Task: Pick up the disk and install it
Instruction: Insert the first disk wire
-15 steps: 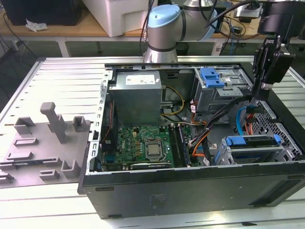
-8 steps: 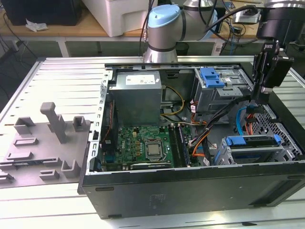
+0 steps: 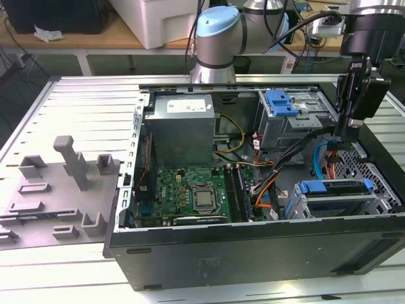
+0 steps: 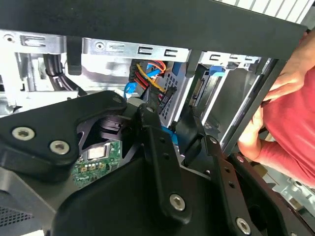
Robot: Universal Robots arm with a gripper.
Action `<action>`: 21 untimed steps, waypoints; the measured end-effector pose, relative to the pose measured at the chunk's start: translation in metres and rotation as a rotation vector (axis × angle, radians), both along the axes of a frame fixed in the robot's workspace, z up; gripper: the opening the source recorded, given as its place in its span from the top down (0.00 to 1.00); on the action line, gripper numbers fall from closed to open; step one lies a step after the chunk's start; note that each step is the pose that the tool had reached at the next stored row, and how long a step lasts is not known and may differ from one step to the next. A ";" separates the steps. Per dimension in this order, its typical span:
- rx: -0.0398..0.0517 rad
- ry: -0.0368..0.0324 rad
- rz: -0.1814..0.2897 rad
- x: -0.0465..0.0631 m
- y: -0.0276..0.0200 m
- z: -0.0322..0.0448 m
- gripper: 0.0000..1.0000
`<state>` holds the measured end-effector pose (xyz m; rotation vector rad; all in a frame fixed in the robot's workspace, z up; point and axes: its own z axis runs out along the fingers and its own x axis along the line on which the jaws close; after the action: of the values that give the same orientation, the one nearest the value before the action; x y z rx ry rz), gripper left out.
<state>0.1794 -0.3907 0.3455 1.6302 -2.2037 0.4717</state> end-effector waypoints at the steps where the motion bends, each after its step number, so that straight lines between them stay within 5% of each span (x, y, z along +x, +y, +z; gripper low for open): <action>1: -0.0078 0.0000 0.000 0.000 0.0000 -0.0010 0.58; 16: -0.0603 -0.0001 0.005 0.000 0.0013 -0.0149 0.58; 21: -0.0658 -0.0001 0.005 0.000 0.0065 -0.0177 0.58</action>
<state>0.1789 -0.3842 0.3278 1.6023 -2.1612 0.5399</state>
